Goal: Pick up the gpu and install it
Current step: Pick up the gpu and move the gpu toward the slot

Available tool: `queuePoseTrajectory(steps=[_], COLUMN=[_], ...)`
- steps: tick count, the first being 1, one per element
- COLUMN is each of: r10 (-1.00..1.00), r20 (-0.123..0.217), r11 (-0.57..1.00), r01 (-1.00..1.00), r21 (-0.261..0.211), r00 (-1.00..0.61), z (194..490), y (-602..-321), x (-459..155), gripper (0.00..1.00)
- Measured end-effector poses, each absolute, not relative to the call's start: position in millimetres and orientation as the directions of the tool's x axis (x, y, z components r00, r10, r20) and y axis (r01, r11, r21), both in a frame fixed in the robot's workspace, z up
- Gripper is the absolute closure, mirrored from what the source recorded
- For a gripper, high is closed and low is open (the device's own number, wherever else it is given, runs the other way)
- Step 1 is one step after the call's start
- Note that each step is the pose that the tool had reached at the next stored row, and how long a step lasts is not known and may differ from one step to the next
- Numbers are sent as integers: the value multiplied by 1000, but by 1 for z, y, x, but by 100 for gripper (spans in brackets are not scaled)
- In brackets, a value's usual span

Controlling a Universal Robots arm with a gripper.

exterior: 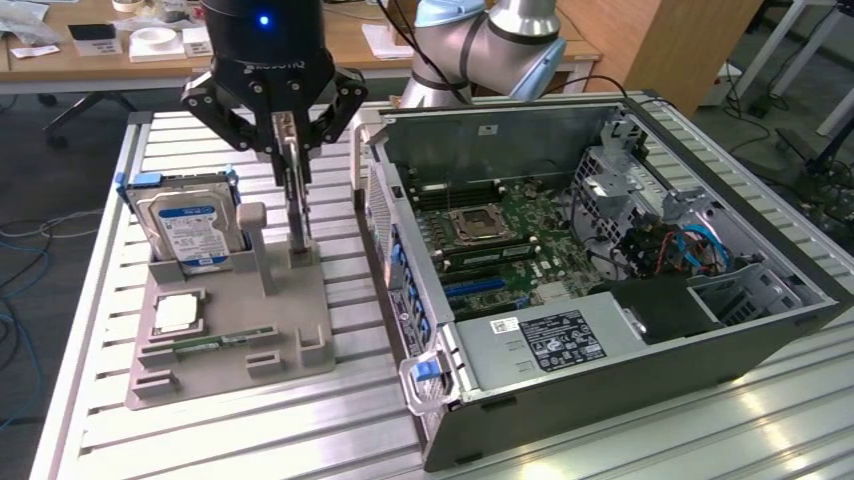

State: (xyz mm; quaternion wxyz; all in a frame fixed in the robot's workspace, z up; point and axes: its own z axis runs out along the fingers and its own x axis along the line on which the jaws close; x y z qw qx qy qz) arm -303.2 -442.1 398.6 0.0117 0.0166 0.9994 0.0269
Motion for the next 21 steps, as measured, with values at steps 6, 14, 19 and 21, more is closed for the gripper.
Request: queuePoseTrajectory(steps=[6, 14, 19, 21], r10=[34, 34, 34, 34], r20=[-22, -22, -22, -22], r11=[998, 998, 998, 998], r01=[33, 33, 32, 32], r21=[54, 54, 54, 54], r00=[-999, -999, -999, -999], z=[399, 399, 399, 399], y=[-442, -442, -442, -442], x=[-299, -295, -293, -291], gripper=[73, 73, 73, 73])
